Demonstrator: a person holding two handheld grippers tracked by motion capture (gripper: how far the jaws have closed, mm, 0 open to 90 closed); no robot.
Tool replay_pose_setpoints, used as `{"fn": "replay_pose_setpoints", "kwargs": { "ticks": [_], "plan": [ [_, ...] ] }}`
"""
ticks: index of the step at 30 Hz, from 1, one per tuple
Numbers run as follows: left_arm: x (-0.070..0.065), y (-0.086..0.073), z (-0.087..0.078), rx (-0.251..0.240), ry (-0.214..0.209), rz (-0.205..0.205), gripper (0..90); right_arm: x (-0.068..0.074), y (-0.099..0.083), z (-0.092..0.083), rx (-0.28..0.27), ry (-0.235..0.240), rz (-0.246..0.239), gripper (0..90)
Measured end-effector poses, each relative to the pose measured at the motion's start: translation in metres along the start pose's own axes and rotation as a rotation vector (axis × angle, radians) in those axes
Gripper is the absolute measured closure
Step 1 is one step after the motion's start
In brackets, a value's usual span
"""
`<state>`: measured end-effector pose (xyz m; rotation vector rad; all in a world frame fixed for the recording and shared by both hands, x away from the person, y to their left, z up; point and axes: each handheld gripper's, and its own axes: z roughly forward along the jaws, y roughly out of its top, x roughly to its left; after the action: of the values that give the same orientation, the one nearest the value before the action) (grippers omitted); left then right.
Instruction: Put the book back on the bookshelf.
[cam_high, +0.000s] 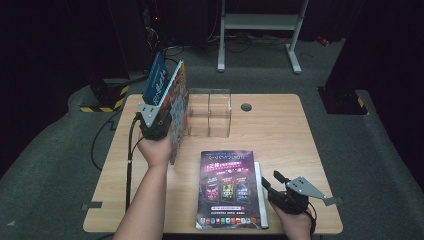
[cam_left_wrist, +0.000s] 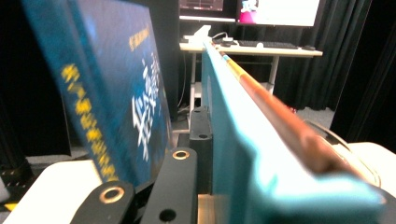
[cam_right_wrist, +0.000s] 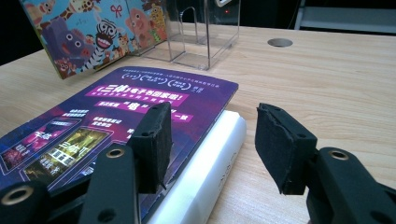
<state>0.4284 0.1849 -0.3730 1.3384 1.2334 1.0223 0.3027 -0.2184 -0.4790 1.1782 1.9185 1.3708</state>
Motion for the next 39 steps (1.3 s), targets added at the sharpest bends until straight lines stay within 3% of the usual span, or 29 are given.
{"fn": "replay_pose_setpoints", "kwargs": {
  "ticks": [9, 15, 27, 36, 39],
  "plan": [
    [0.005, -0.006, -0.009, 0.032, -0.007, -0.011, 80.4, 0.001, 0.000, -0.001, 0.003, -0.001, 0.003, 46.4],
    [0.008, -0.002, -0.010, 0.077, -0.028, -0.017, 79.4, 0.001, 0.000, 0.000, 0.002, 0.003, 0.003, 46.3],
    [0.007, 0.005, -0.008, 0.118, -0.050, -0.018, 76.6, 0.003, -0.001, 0.002, 0.009, 0.009, -0.001, 46.2],
    [0.011, 0.007, -0.007, 0.153, -0.016, -0.016, 80.4, 0.004, -0.001, 0.002, 0.011, 0.013, -0.001, 46.2],
    [0.009, 0.007, -0.007, 0.144, -0.012, -0.014, 80.9, 0.004, -0.001, 0.002, 0.013, 0.010, -0.001, 46.2]
  ]
}}
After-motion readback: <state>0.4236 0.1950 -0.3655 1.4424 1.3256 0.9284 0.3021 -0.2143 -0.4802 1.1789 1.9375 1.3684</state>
